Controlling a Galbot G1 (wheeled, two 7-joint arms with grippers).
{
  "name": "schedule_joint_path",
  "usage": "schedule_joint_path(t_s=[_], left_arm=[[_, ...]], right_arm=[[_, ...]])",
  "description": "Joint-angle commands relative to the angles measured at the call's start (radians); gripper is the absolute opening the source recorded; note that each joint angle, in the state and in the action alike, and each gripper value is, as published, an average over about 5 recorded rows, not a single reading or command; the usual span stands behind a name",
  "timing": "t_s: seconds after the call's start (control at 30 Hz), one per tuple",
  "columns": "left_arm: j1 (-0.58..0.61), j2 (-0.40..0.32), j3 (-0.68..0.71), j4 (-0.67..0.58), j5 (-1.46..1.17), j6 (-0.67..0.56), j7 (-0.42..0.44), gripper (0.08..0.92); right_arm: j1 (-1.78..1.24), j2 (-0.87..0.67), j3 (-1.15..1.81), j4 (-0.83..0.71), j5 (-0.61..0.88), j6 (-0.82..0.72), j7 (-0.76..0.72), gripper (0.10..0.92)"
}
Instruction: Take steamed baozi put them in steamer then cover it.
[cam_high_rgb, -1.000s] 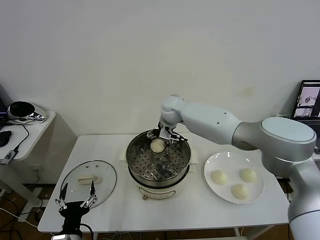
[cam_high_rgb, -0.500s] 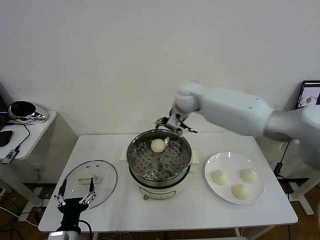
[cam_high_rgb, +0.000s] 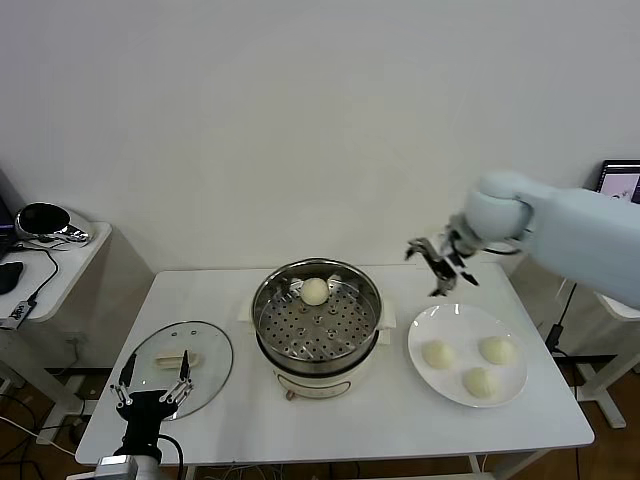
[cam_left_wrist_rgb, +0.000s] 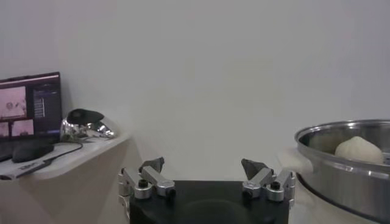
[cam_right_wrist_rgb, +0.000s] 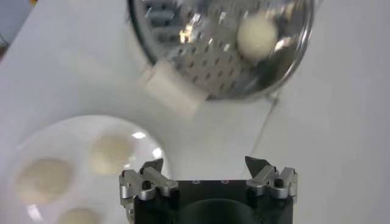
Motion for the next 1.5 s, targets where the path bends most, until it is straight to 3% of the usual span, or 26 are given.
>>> schedule_joint_path(t_s=[0.03,0.47,1.17,1.27,1.5], left_arm=[[0.0,-0.001,-0.003,0.006,0.0,-0.001,-0.001,0.823],[0.001,-0.005,-0.016,0.004,0.0,0.003,-0.001,0.823],[0.009,-0.016,-0.022,0.001,0.003,-0.001,-0.004,0.823],[0.008,-0.017,-0.023,0.001,0.002,-0.002,-0.004,0.823],[0.009,-0.017,-0.024,-0.002,0.002,-0.004,-0.005,0.823]], right_arm=[[-0.197,-0.131,0.053,0.021,-0.056,-0.086,0.013,0.823],[-0.531,0.003,0.323,-0.149,-0.14,-0.065,0.03,0.823],[-0.646,0.143,0.423,-0.312,-0.177,-0.05,0.034,0.822],[-0.647,0.143,0.428,-0.316,-0.19,-0.057,0.032,0.803],[-0.639,0.139,0.438,-0.322,-0.194,-0.058,0.022,0.638]])
